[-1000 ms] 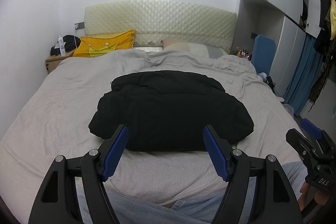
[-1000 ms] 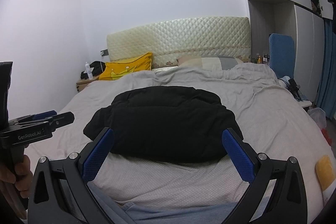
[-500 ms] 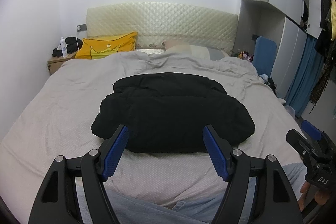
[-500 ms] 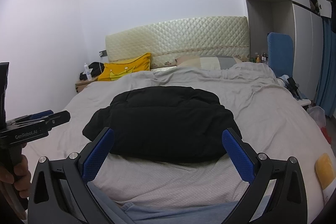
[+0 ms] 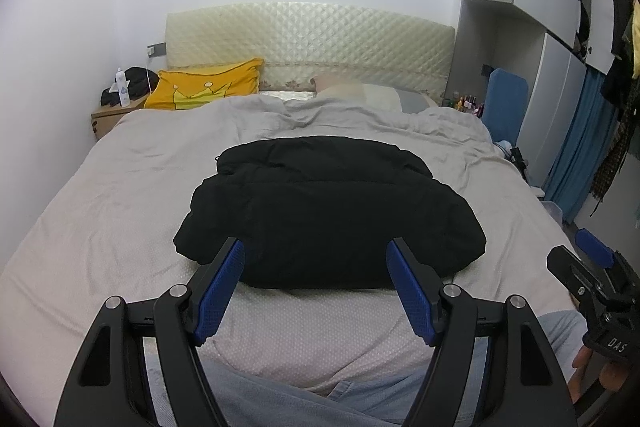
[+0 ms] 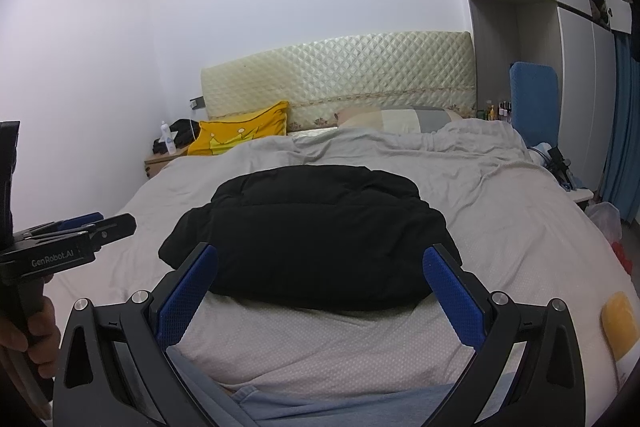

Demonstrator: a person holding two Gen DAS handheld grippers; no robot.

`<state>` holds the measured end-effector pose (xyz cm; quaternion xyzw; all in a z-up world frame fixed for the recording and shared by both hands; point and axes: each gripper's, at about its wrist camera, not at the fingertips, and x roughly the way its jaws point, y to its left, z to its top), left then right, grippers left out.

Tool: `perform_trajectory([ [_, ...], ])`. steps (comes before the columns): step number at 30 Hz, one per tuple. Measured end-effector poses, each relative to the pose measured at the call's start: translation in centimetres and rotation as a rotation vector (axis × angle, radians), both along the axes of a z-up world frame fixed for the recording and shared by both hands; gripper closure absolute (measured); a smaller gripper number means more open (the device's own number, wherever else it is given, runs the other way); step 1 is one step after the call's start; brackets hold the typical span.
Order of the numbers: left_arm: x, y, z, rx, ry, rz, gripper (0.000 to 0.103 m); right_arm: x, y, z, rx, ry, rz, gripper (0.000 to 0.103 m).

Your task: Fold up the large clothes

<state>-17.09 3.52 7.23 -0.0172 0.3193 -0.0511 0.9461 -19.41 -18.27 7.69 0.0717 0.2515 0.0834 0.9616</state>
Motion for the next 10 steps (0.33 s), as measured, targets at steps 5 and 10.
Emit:
perform_trajectory([
  [5, 0.01, 0.03, 0.10, -0.002, 0.001, -0.002, 0.029, 0.04, -0.07, 0.02, 0.001, 0.001, 0.000, 0.000],
  [10, 0.06, -0.01, 0.01, 0.001, 0.003, -0.002, 0.029, 0.05, -0.12, 0.00, 0.001, 0.003, 0.001, 0.000],
])
